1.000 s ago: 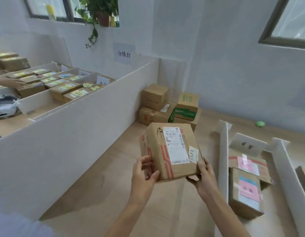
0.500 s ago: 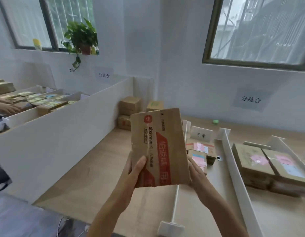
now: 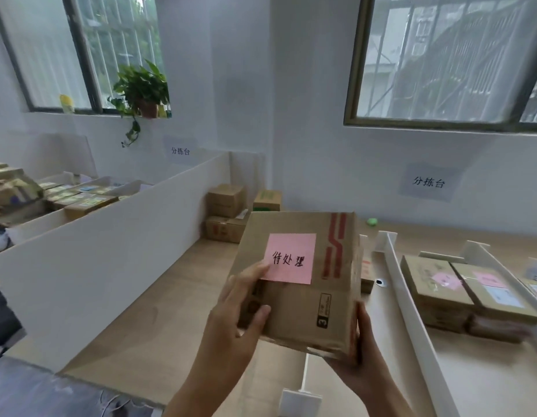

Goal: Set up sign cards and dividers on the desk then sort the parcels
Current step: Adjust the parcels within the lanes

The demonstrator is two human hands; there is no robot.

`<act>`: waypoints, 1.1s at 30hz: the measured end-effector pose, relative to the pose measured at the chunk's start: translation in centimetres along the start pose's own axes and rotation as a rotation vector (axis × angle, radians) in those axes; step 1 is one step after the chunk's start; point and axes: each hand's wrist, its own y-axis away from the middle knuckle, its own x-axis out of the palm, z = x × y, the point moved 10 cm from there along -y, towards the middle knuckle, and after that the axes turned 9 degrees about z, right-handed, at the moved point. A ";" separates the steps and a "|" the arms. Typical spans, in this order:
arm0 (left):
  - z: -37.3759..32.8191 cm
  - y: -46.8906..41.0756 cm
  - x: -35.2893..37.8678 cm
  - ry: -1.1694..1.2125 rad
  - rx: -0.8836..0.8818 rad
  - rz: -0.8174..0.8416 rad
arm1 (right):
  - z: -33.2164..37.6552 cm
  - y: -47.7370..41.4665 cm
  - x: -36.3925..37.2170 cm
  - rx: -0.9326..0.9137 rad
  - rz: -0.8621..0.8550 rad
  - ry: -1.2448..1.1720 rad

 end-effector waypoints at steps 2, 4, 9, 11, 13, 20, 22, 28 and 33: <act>0.1 0.3 -0.9 0.004 -0.004 -0.081 | 0.0 0.7 0.6 -0.026 0.047 0.036; 2.2 0.8 -2.3 0.065 -0.133 -0.162 | 0.5 1.4 -0.2 -0.071 0.021 0.088; 7.0 2.0 1.9 0.794 -0.467 0.195 | 1.9 2.6 -2.1 -0.013 -0.118 0.716; 8.3 2.5 2.7 0.770 -0.528 0.177 | 2.3 2.8 -0.6 0.036 -0.103 0.913; 9.5 3.1 4.2 0.724 -0.584 0.154 | 2.2 2.8 1.6 0.062 -0.050 0.955; 8.8 2.8 8.9 0.608 -0.568 0.182 | 3.7 5.8 -1.6 -0.015 -0.119 0.880; 8.3 2.3 9.7 0.546 -0.528 0.171 | 5.0 6.6 -2.2 -0.124 -0.185 0.889; 3.4 -1.3 13.7 0.265 -0.230 0.234 | 11.7 10.8 -1.6 -0.459 -0.356 1.195; -1.6 -4.0 19.8 0.300 -0.014 0.358 | 16.7 16.1 -2.2 -0.616 -0.442 1.456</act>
